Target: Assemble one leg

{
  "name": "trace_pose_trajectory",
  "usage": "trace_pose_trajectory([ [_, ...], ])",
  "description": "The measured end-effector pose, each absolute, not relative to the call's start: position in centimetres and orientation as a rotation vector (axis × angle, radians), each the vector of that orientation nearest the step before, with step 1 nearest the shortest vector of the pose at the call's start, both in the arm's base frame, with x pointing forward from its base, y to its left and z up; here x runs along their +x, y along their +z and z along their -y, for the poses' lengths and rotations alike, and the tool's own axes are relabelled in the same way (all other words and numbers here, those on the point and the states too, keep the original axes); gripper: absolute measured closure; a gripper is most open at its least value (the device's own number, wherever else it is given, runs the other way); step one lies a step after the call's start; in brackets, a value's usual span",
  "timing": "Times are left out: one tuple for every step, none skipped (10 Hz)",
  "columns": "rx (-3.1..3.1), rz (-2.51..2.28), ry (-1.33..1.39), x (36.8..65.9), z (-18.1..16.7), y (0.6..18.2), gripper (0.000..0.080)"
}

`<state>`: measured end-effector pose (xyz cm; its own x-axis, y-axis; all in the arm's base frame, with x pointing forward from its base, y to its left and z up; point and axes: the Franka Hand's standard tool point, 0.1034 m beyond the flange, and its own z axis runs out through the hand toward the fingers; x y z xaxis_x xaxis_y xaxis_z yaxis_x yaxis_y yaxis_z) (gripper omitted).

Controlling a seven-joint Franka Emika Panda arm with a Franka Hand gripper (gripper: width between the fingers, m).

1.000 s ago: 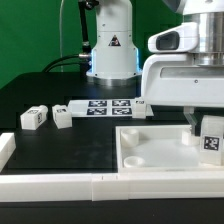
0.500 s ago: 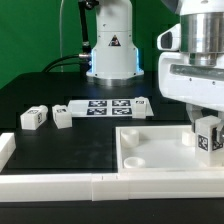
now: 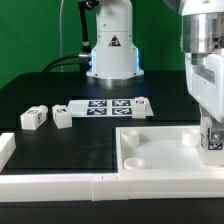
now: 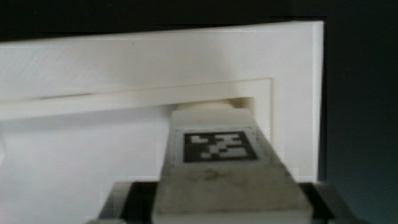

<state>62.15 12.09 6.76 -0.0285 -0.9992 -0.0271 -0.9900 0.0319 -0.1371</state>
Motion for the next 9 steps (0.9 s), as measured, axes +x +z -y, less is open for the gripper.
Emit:
trace_pose_trajectory([
  [-2.141, -2.136, -0.122, 62.13, -12.14, 6.75, 0.0508],
  [-2.141, -2.135, -0.121, 62.12, -12.2, 6.75, 0.0298],
  [-2.258, -2.01, -0.138, 62.23, -12.2, 6.85, 0.0298],
  [-2.4, -1.825, -0.181, 62.41, -12.17, 6.93, 0.0183],
  [-2.54, -1.632, -0.207, 62.31, -12.18, 6.78, 0.0159],
  [-2.661, -1.438, -0.229, 62.32, -12.25, 6.75, 0.0159],
  [-2.755, -1.27, -0.239, 62.27, -12.48, 6.69, 0.0151],
  [-2.852, -1.07, -0.249, 62.22, -12.54, 6.62, 0.0151],
  [-2.927, -0.873, -0.265, 62.32, -12.52, 6.68, 0.015],
])
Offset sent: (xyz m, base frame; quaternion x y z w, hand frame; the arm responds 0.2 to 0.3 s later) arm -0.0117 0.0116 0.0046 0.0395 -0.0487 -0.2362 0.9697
